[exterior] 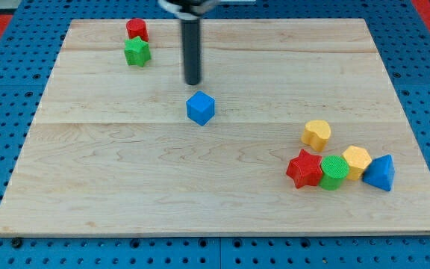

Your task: Push the blue cube into the red star

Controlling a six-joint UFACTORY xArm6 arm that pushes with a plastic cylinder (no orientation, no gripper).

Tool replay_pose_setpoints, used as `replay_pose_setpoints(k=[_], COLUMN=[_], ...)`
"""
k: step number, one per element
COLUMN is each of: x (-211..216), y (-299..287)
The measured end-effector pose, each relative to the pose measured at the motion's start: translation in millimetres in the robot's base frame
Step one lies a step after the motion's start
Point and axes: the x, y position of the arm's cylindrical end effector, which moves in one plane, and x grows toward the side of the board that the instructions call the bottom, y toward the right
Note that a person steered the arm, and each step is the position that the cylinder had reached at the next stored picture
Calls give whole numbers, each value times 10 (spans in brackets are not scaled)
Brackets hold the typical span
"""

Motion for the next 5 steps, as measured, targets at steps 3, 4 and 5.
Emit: replay_pose_setpoints(k=[3,4,5], x=[690,499,304], y=[1438,1158,1631])
